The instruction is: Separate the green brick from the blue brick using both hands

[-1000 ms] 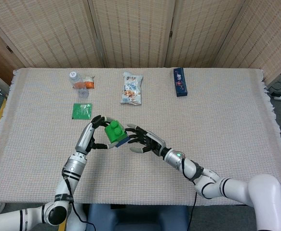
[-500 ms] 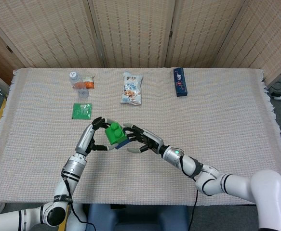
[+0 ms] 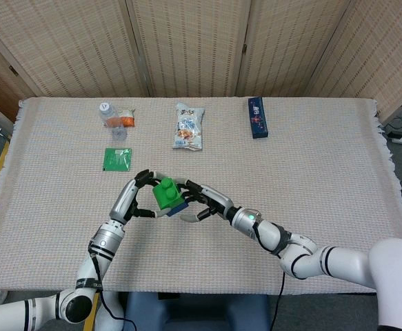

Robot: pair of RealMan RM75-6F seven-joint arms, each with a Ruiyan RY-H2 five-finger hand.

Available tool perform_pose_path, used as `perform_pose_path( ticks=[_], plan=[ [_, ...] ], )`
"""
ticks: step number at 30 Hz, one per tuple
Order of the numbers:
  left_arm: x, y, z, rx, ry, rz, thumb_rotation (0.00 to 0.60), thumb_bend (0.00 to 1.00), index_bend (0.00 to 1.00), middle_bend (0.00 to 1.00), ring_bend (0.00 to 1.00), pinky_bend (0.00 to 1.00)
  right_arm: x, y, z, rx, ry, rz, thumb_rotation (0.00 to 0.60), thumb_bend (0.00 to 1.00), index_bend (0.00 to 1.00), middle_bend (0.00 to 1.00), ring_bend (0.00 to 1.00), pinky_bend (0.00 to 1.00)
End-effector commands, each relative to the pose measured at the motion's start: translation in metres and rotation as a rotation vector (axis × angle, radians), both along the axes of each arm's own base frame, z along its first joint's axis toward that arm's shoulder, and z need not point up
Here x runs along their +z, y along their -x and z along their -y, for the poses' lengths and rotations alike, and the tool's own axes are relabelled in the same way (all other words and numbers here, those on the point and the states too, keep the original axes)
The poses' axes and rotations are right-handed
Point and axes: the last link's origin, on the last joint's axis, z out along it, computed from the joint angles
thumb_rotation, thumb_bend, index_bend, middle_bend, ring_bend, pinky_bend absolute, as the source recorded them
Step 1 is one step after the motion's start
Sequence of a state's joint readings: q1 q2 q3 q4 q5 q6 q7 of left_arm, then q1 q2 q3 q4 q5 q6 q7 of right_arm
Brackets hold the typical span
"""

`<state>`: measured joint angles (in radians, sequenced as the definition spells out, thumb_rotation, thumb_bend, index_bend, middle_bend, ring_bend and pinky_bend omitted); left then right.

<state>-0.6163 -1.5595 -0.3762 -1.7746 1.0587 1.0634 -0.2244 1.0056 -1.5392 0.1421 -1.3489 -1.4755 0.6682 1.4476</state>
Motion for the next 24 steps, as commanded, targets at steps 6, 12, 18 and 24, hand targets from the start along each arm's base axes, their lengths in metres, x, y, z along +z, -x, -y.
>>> perform_pose_path(
  ticks=[6, 12, 18, 24],
  plan=[
    [-0.002, -0.001, -0.001, -0.001, 0.006, 0.005, 0.600, 0.24, 0.63, 0.83, 0.41, 0.08, 0.002, -0.007, 0.001, 0.020, 0.016, -0.012, 0.600, 0.31, 0.11, 0.12, 0.17, 0.20],
    [-0.002, -0.002, -0.001, -0.002, 0.015, 0.014, 0.600, 0.24, 0.63, 0.83, 0.41, 0.08, 0.000, -0.008, 0.001, 0.033, 0.026, -0.034, 0.600, 0.31, 0.15, 0.12, 0.18, 0.20],
    [-0.001, -0.005, -0.003, 0.000, 0.040, 0.036, 0.600, 0.24, 0.63, 0.83, 0.41, 0.08, -0.002, -0.010, 0.002, 0.035, 0.034, -0.046, 0.600, 0.31, 0.16, 0.13, 0.18, 0.20],
    [-0.002, -0.007, -0.004, 0.002, 0.052, 0.042, 0.600, 0.24, 0.63, 0.83, 0.41, 0.08, -0.006, -0.013, 0.003, 0.031, 0.046, -0.048, 0.600, 0.31, 0.29, 0.16, 0.21, 0.23]
  ],
)
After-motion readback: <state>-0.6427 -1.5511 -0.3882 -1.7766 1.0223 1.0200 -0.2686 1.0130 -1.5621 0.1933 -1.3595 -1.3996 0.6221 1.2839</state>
